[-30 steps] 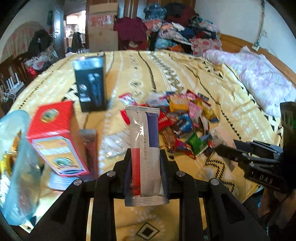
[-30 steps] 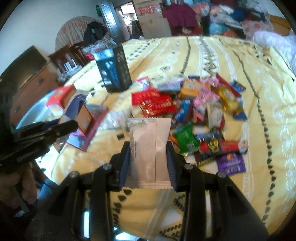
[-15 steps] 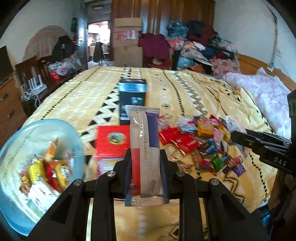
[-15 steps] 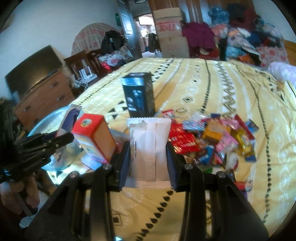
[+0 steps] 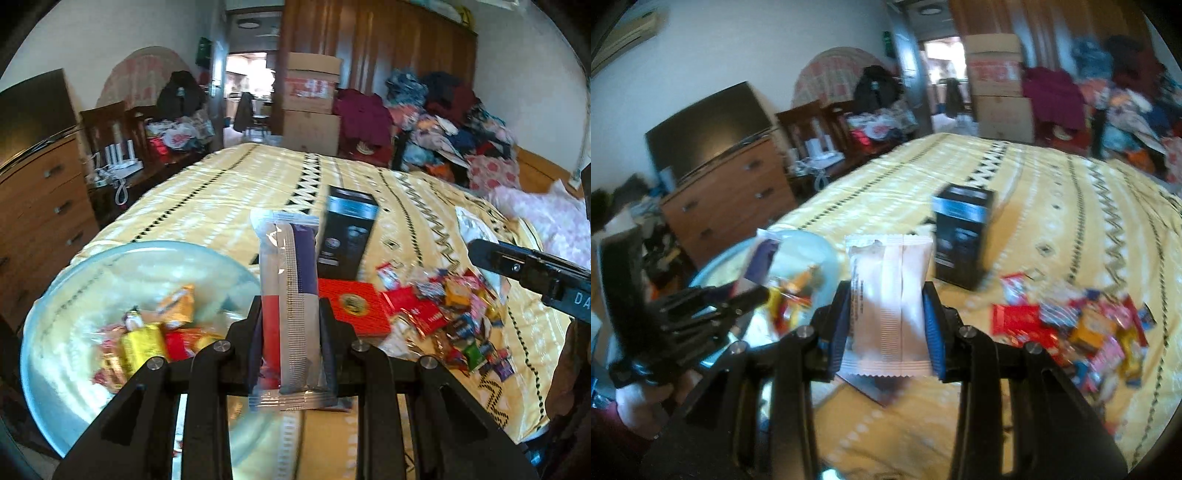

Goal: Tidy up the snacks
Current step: 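Carry both held packets up and over the clear glass bowl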

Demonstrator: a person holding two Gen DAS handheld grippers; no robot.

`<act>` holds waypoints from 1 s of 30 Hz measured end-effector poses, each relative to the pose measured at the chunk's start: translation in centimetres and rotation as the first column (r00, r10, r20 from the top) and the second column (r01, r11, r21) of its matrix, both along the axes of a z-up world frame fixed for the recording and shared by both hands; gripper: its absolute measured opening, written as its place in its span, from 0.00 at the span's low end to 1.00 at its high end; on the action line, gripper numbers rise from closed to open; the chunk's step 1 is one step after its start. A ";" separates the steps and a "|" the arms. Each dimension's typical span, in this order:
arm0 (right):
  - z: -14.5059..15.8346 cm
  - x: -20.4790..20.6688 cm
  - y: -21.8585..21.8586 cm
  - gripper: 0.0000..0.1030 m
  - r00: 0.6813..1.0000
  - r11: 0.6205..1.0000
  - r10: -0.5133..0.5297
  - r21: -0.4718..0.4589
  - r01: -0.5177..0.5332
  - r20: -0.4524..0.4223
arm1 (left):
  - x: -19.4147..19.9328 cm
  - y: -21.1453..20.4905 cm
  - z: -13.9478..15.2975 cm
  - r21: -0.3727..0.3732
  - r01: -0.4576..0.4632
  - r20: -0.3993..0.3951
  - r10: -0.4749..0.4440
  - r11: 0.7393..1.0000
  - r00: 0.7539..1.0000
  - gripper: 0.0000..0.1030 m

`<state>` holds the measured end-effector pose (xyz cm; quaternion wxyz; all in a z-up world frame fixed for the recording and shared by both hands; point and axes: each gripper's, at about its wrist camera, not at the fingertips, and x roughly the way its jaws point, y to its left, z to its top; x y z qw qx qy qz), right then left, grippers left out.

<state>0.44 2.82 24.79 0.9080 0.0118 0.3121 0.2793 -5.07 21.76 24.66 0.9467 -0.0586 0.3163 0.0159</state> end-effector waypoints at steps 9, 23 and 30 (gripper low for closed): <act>1.6 1.7 8.5 0.36 0.987 0.987 0.161 0.017 -0.161 -0.006 | -0.1 7.4 0.3 -0.018 -0.123 -0.009 0.123 0.992 0.992 0.26; 1.3 2.7 17.7 0.36 0.945 0.947 0.321 0.013 -0.321 -0.063 | -0.3 14.5 -1.1 -0.054 -0.241 -0.050 0.239 0.969 0.970 0.26; 0.2 2.9 19.4 0.36 0.935 0.939 0.343 0.005 -0.344 -0.094 | 0.4 16.5 -2.5 -0.064 -0.270 -0.095 0.264 0.961 0.960 0.26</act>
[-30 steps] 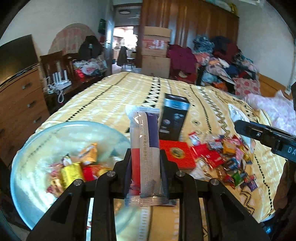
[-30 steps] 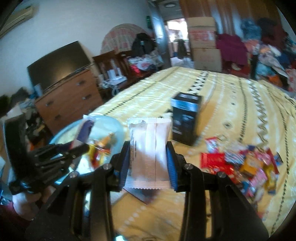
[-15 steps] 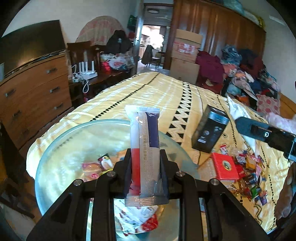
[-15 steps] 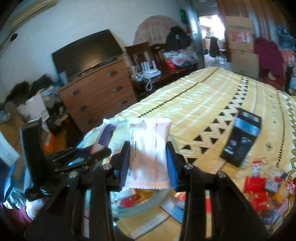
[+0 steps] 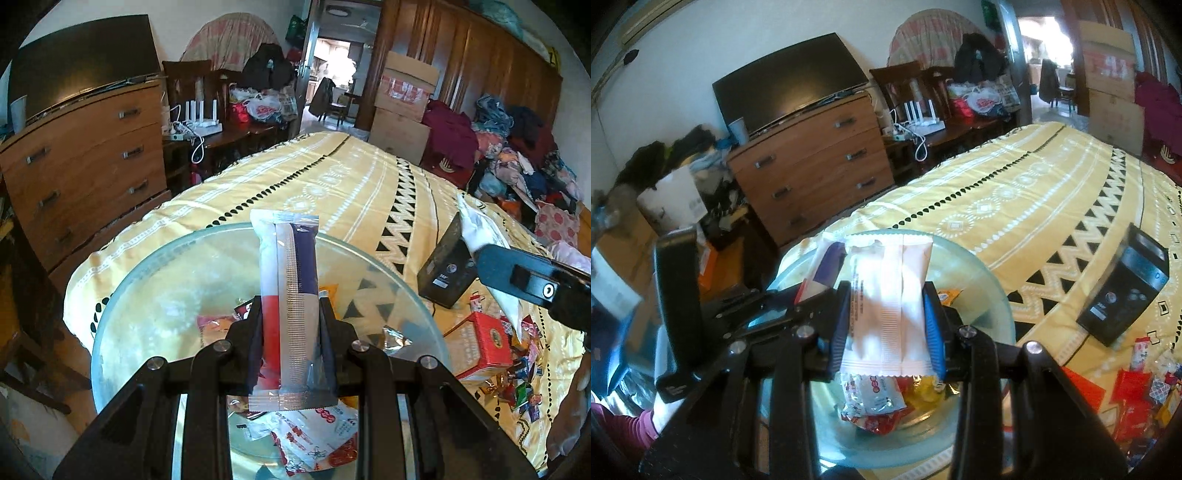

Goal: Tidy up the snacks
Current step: 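Carry both held packets up and over the clear glass bowl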

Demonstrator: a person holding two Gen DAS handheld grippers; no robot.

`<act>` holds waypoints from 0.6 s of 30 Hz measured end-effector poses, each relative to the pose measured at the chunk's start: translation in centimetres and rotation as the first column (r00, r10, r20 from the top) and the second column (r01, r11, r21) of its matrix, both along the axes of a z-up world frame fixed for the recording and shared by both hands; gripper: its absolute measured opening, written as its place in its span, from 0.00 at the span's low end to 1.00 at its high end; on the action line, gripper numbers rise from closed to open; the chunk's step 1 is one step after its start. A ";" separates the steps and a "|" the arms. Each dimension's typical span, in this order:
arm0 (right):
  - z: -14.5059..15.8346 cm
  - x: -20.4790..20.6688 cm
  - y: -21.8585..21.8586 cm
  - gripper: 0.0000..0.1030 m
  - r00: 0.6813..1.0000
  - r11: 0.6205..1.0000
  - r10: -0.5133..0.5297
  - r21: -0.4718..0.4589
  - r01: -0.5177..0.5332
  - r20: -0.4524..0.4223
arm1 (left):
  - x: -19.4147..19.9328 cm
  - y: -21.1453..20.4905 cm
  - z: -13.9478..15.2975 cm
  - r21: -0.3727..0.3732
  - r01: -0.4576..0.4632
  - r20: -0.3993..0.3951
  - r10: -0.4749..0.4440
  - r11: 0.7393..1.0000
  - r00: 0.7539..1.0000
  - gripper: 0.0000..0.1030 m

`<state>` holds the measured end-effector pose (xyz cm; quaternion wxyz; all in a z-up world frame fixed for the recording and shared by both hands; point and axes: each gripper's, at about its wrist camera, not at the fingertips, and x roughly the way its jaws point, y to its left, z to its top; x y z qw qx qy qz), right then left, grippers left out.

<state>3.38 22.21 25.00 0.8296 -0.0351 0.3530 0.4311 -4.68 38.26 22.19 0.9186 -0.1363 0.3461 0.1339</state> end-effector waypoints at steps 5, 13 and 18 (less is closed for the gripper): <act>-0.7 0.6 0.1 0.36 1.000 1.000 -0.009 0.003 0.009 -0.029 | 0.6 0.1 -0.5 -0.005 0.010 -0.012 -0.010 1.000 1.000 0.26; -1.2 1.1 0.6 0.36 0.999 1.000 -0.015 0.007 0.015 -0.048 | 1.1 0.1 -0.9 -0.009 0.015 -0.023 -0.015 1.000 1.000 0.26; -1.4 1.1 1.1 0.36 0.999 1.000 -0.007 0.004 0.008 -0.051 | 1.2 0.2 -1.1 -0.017 0.013 -0.025 -0.013 1.000 1.000 0.26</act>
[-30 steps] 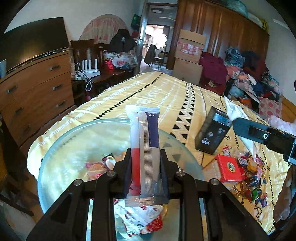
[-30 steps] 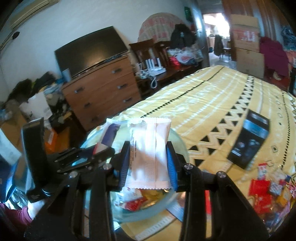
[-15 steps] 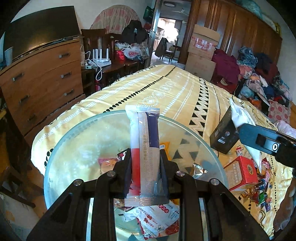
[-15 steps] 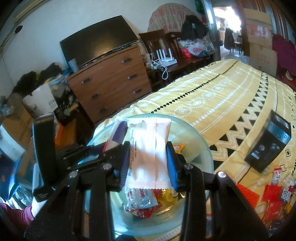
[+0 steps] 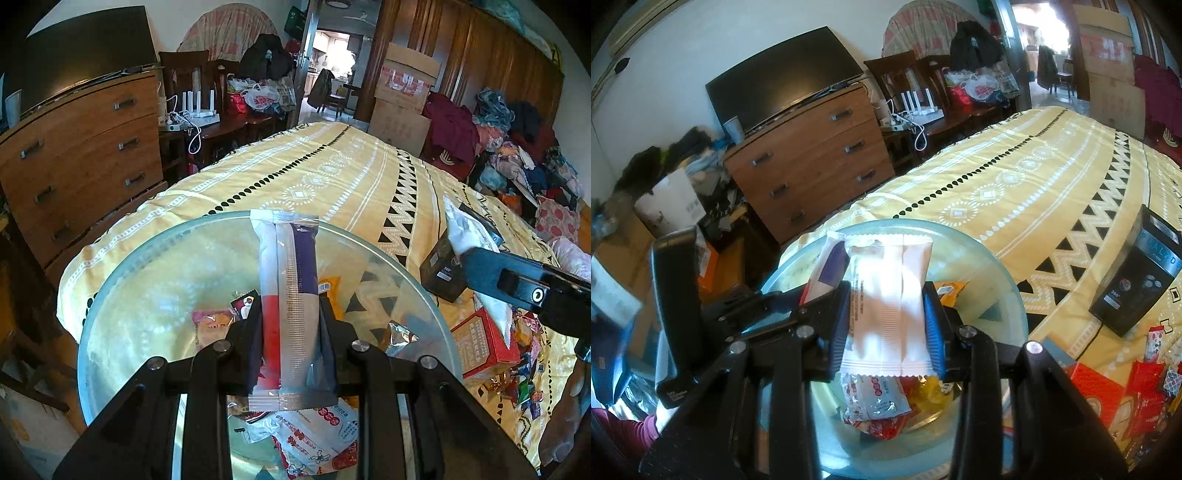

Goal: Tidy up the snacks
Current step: 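Carry both held packets up and over the clear glass bowl, then open both tools to drop the packets into the glass bowl, then move both open tools back to the snack pile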

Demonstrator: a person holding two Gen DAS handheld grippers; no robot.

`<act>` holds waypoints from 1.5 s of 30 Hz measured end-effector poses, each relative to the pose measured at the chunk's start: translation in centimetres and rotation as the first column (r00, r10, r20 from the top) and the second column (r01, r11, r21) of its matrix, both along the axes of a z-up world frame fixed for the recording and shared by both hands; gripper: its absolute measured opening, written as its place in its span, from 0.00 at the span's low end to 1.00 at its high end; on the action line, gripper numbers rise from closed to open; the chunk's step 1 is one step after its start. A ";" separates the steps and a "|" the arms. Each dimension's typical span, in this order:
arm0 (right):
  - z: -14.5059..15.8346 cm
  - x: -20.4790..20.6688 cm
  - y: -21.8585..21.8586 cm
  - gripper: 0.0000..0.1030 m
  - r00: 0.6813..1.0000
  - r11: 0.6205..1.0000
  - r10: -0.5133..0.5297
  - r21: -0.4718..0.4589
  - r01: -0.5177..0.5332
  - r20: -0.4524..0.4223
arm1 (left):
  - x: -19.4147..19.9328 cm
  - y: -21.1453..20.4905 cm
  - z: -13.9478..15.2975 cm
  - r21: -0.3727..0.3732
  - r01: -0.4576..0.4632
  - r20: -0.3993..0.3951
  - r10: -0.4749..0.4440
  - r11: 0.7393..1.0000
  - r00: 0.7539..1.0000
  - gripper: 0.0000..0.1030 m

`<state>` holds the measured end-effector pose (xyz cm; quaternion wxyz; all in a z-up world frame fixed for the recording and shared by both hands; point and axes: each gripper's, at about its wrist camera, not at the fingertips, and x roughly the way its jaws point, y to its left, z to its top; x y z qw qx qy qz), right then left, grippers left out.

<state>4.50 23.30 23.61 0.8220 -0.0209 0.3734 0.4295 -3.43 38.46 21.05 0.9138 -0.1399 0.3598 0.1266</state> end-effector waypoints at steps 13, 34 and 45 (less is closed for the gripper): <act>-0.7 0.3 0.7 0.38 1.000 1.000 0.000 -0.009 0.000 -0.013 | 0.0 0.3 -0.9 -0.010 -0.015 -0.011 0.015 1.000 1.000 0.26; -1.7 0.2 1.0 0.90 1.000 1.000 -0.024 -0.007 0.024 0.004 | 0.2 1.9 -1.8 -0.027 -0.086 -0.022 0.085 0.996 0.996 0.60; 0.3 -2.9 -4.0 0.90 0.982 0.993 -0.105 0.071 0.094 0.159 | -0.6 -1.5 0.5 0.044 -0.043 0.064 0.040 0.998 0.997 0.60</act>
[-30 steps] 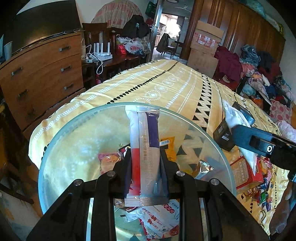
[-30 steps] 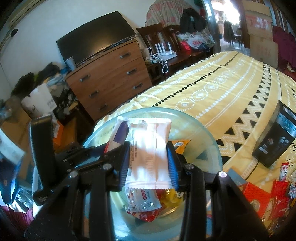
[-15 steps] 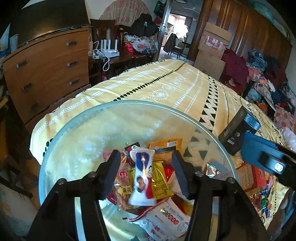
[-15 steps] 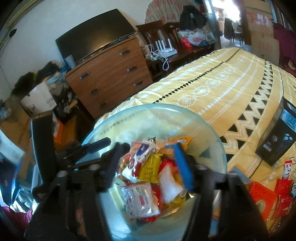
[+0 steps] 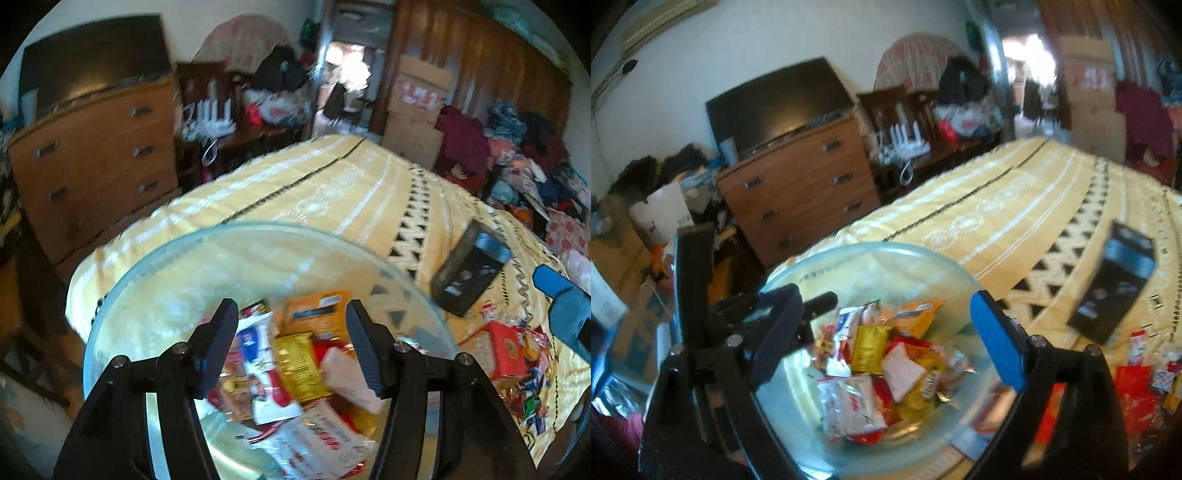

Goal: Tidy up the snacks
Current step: 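Move both open tools back to the snack pile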

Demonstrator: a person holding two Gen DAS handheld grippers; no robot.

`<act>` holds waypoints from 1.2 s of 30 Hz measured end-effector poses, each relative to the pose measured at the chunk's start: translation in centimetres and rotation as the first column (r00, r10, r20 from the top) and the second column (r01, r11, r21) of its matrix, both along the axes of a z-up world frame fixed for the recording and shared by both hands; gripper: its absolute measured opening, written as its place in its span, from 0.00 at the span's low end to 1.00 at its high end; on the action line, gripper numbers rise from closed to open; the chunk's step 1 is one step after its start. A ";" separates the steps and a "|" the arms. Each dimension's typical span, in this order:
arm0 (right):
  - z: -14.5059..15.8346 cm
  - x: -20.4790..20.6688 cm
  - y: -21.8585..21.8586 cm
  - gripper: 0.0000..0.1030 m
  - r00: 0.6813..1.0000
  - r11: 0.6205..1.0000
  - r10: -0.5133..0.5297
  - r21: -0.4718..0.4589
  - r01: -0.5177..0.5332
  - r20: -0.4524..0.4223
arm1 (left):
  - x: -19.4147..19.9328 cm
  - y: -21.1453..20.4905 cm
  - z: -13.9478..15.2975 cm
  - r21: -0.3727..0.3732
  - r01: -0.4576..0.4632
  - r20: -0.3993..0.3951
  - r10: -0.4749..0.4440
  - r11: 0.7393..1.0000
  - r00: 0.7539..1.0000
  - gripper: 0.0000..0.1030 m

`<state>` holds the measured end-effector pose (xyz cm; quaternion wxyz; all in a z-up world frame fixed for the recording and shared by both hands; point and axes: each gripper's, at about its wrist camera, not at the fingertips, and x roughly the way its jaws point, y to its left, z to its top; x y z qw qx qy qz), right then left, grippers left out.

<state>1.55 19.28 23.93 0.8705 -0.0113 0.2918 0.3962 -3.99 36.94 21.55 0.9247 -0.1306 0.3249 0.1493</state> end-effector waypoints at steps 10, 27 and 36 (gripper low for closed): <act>-3.7 -5.3 -16.5 0.90 0.946 0.946 -0.324 0.029 0.323 0.006 | -0.5 -14.1 1.8 0.076 0.366 0.068 -0.371 0.928 0.926 0.60; -16.3 -10.3 -34.0 0.85 0.764 0.821 -0.561 -0.098 0.562 -0.318 | 3.7 -33.6 -10.9 -0.172 0.647 -0.203 -0.670 0.743 0.714 0.41; -17.5 1.4 -26.9 0.79 0.964 0.966 -0.139 -0.243 0.083 -0.226 | 0.1 -32.7 -11.7 -0.221 0.740 -0.190 -0.772 0.635 0.606 0.42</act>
